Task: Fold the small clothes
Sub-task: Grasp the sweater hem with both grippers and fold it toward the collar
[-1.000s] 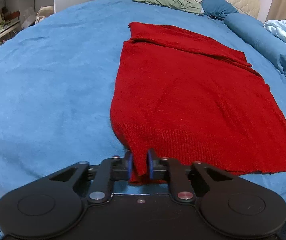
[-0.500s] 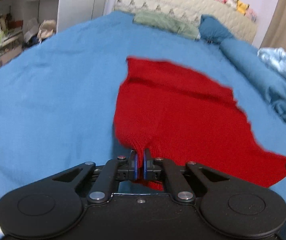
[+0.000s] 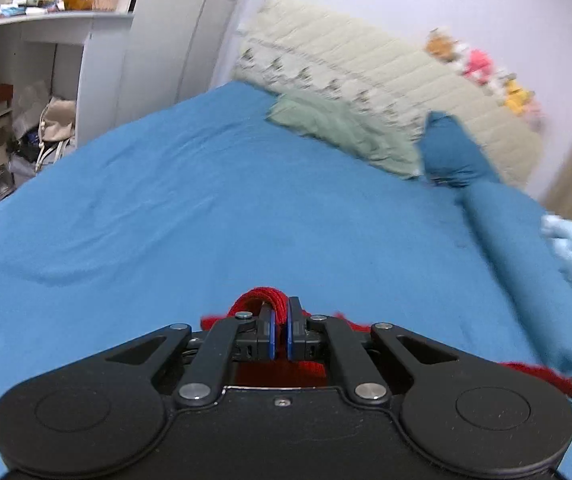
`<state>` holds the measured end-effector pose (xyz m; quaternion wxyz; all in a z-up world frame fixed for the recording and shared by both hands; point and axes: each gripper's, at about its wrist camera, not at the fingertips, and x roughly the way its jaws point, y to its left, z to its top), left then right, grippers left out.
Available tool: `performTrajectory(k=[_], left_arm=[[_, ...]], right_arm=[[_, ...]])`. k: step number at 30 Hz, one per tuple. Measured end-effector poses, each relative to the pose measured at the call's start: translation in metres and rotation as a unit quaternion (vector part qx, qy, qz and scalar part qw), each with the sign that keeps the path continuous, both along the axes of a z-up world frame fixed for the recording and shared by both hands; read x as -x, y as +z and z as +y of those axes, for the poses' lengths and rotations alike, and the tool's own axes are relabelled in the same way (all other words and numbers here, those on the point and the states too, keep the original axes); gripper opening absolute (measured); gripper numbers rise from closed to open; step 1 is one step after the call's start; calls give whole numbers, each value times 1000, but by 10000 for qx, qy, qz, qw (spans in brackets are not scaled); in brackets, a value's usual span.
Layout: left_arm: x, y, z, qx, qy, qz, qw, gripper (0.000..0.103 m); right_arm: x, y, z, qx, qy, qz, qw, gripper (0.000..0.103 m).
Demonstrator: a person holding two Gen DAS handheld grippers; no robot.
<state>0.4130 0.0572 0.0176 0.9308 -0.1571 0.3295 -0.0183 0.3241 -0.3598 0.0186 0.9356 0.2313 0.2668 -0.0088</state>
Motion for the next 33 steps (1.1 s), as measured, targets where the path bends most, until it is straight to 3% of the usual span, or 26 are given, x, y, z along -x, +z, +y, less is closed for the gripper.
performTrajectory(k=[4,7,11,12,13,14,15,16,17,19,20,22,24,28,33], left_arm=[[-66,-80,1,190,319,633,9973,5],[-84,-124,3,175,430,921,9947,5],[-96,-131,11,284,447,690,9962,9],[-97,-129,14,361,521,614,9961,10],[-94,-126,19,483,634,491,9956,24],[-91,-123,22,582,685,395,9952,48],[-87,-118,22,593,653,341,9955,58],[-80,-112,22,464,552,255,9971,68],[-71,-106,17,242,449,127,9986,71],[-48,-99,3,-301,101,-128,9994,79],[-36,-100,-3,-540,-125,-202,9983,92],[-12,-108,-18,-833,-570,-245,9946,99],[-2,-126,-26,-940,-908,-95,9914,99],[1,-171,-25,-1036,-922,565,9887,98],[4,-190,-10,-1043,-780,618,9896,102]], right_arm=[[-79,-62,-16,-15,-223,429,9988,21],[-112,-109,-22,-59,-354,796,9962,21],[-135,-128,-31,-156,-353,630,9973,21],[-141,-128,-30,-101,-317,598,9977,26],[-144,-127,-29,-74,-281,570,9980,28],[-145,-124,-27,-40,-287,515,9983,45],[-144,-120,-26,-11,-273,425,9987,78],[-139,-115,-23,54,-276,297,9992,93],[-128,-111,-18,154,-317,130,9993,103],[-111,-109,-9,159,-71,-88,9998,103],[-104,-111,-3,148,98,-13,9998,103],[-86,-119,12,243,391,155,9988,103],[-74,-131,29,539,632,332,9960,103],[-59,-155,41,976,665,671,9907,103],[-50,-176,14,1289,-60,1043,9861,103]])
